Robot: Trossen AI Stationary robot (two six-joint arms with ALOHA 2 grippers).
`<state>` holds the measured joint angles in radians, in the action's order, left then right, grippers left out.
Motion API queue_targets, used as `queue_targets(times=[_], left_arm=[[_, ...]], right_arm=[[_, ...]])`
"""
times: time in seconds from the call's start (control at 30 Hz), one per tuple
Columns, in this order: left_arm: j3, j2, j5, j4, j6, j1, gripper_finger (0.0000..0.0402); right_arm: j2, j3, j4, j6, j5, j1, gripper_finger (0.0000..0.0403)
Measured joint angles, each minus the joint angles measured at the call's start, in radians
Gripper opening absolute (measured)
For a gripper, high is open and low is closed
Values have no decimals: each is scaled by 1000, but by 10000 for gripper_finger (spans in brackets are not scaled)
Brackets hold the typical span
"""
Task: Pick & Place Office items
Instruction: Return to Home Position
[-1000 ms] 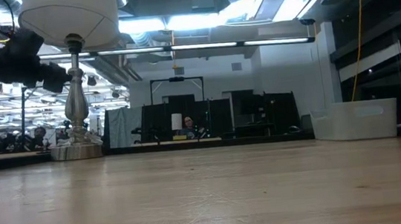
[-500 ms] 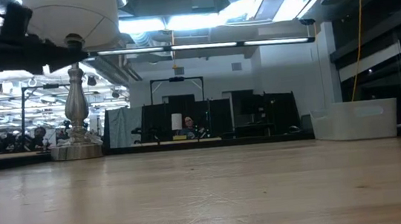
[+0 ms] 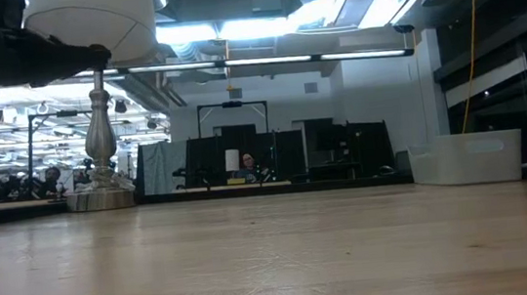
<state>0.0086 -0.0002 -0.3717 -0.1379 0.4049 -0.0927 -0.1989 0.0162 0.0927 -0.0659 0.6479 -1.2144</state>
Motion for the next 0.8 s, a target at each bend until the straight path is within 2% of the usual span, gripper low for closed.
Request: queue_targets(times=[0.8], left_arm=[[0,14,-1,68,0,-12,182]], right_arm=[[-2,0,-23,9,-1,0,347]])
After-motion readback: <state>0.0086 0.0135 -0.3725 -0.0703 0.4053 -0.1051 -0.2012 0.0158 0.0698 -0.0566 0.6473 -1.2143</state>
